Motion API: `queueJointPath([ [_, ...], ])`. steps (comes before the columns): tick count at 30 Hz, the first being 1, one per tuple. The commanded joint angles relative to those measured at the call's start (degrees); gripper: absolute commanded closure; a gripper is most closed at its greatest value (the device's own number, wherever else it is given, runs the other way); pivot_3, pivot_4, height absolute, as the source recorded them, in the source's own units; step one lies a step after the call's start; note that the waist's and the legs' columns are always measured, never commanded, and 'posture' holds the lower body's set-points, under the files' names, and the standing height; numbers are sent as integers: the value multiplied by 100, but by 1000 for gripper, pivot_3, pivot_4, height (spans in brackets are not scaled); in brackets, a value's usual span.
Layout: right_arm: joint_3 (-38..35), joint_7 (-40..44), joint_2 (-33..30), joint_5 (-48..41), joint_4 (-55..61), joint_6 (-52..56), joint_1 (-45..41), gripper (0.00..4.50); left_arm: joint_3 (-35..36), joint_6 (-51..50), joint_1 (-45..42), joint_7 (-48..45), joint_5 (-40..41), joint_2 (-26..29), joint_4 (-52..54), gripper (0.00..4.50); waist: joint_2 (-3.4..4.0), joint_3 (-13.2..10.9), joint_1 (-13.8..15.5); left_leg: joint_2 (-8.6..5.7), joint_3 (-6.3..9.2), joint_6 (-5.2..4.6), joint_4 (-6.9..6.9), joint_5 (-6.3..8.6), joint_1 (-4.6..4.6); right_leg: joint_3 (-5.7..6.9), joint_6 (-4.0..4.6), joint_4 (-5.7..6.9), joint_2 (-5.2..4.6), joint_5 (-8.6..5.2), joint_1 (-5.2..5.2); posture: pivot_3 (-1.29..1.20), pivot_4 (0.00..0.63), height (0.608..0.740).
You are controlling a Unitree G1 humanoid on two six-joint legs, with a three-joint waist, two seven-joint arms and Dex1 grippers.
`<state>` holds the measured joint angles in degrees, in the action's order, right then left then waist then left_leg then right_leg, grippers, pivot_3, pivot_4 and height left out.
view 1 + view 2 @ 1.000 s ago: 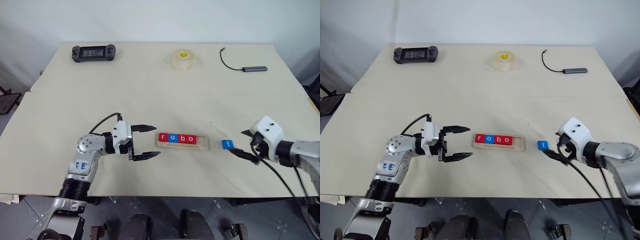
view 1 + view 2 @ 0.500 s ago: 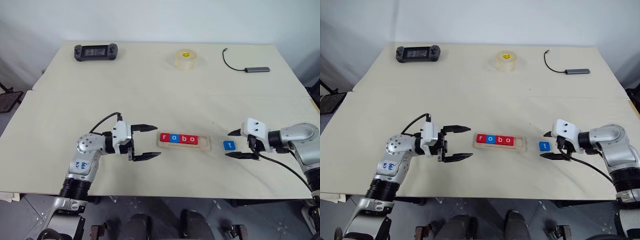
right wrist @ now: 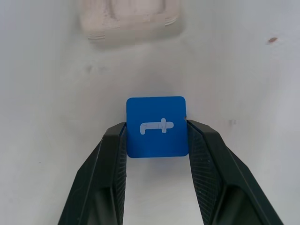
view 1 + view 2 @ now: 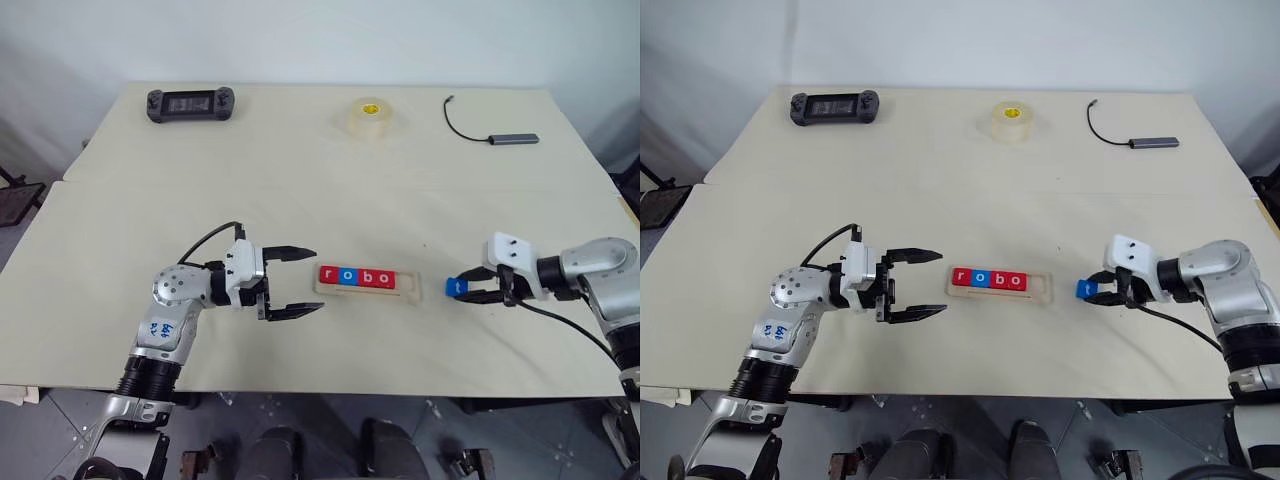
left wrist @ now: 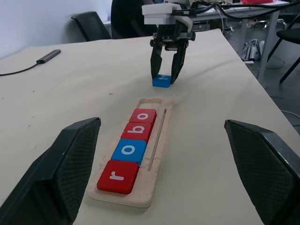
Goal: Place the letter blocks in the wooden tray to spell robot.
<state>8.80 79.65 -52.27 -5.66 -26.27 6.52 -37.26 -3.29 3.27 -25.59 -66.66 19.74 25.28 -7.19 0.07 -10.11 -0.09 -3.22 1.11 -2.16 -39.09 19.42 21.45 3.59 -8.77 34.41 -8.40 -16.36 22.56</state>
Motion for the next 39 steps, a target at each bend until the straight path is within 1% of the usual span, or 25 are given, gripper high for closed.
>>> queueJointPath([
  [1,113,190,69,-62,650,736,-415,3052,41,-35,35,83,70,41,287,0,2,-1,-11,3,-1,2,1,1,0,-1,0,1,1,0,3,0,150,740],
  [6,460,41,405,208,844,1220,-761,3052,55,-73,119,163,74,50,376,0,2,-1,8,6,1,7,0,4,1,2,2,0,4,-1,2,0,150,740],
  [10,602,61,663,230,941,1304,-820,3052,77,-62,218,245,69,60,454,0,2,-1,27,-1,6,6,0,4,5,6,2,0,-2,-1,3,0,150,740],
  [14,676,55,676,328,964,1204,-747,3052,95,-5,301,271,73,86,454,0,2,-1,18,-2,9,6,0,4,8,10,2,0,-1,-1,5,0,150,740],
  [23,642,156,730,247,1135,1330,-634,3052,100,81,364,272,78,92,411,0,2,-1,6,-1,8,6,0,4,8,10,2,0,0,-1,5,0,150,740],
  [25,603,38,821,223,1131,1401,-638,2310,97,108,348,269,75,87,376,0,2,-1,4,-1,8,6,0,4,8,10,2,0,0,-1,5,0,150,740],
  [27,619,12,826,266,1134,1379,-626,1708,93,128,347,264,76,85,361,0,2,-1,3,-1,7,6,0,4,8,10,2,0,0,-1,5,0,150,740],
  [30,589,63,743,260,1188,1352,-571,576,89,151,342,256,80,84,332,0,2,-1,8,-1,8,6,0,4,8,10,2,0,0,-1,5,0,150,740],
  [32,532,51,685,263,1183,1327,-580,10,89,162,336,252,78,83,309,0,2,-1,9,-1,8,6,0,4,8,10,2,0,0,-1,5,0,150,740],
  [37,307,-46,585,190,1121,1295,-617,10,91,185,345,248,75,81,282,0,2,-1,4,-1,7,6,0,4,8,10,2,0,0,-1,5,0,150,740],
  [39,171,-36,427,137,1140,1319,-524,10,97,205,374,248,74,86,280,0,2,-1,7,0,7,6,0,4,8,10,2,0,1,-1,5,0,150,740],
])
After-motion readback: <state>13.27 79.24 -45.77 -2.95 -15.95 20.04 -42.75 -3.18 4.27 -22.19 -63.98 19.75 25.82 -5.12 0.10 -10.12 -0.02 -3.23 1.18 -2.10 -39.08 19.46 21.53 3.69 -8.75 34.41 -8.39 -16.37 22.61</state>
